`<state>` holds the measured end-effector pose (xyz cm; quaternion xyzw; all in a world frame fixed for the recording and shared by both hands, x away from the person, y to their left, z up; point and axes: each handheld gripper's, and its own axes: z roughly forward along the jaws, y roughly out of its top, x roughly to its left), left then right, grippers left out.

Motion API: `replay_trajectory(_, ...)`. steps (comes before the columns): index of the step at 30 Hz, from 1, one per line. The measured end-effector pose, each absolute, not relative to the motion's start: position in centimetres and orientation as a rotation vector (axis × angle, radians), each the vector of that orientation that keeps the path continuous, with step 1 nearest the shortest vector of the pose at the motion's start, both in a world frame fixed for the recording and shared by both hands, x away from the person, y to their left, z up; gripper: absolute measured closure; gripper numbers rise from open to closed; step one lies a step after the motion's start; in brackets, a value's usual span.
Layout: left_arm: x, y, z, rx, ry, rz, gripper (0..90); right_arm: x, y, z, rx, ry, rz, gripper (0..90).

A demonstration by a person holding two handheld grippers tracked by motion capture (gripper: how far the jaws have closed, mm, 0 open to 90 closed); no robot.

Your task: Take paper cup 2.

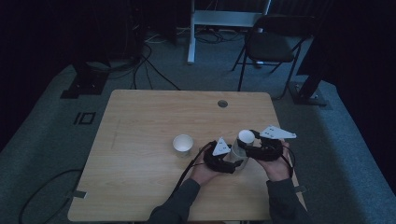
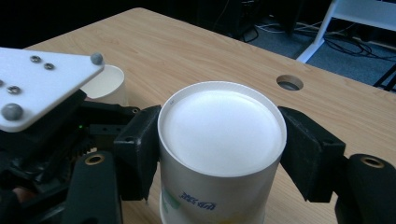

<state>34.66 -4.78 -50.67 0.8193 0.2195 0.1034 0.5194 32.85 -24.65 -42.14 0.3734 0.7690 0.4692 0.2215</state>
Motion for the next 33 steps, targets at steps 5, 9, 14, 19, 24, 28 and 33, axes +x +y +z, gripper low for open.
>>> replay_trajectory(5,34.83,-5.07,-51.08,1.957,0.534,0.265,24.8,32.89,-24.59,-42.14,1.034,2.126,1.3,33.7)
replay_trajectory(9,34.9,-5.19,-51.19,1.952,0.535,0.265,23.8,32.89,-24.56,-42.15,1.035,2.125,1.299,33.8)
replay_trajectory(14,34.94,-5.2,-51.19,1.953,0.535,0.266,24.1,32.95,-24.59,-42.15,1.035,2.124,1.3,33.7)
replay_trajectory(19,34.94,-5.18,-51.21,1.956,0.534,0.265,24.7,32.96,-24.6,-42.15,1.037,2.124,1.3,33.8)
replay_trajectory(24,34.92,-5.17,-51.28,1.959,0.531,0.27,25.4,32.95,-24.72,-42.08,1.04,2.115,1.303,33.8)
replay_trajectory(28,34.89,-5.19,-51.3,1.958,0.531,0.27,25.5,32.94,-24.8,-42.03,1.04,2.113,1.308,33.7)
replay_trajectory(33,34.88,-5.21,-51.3,1.96,0.528,0.27,25.8,32.89,-24.87,-41.92,1.038,2.105,1.314,33.7)
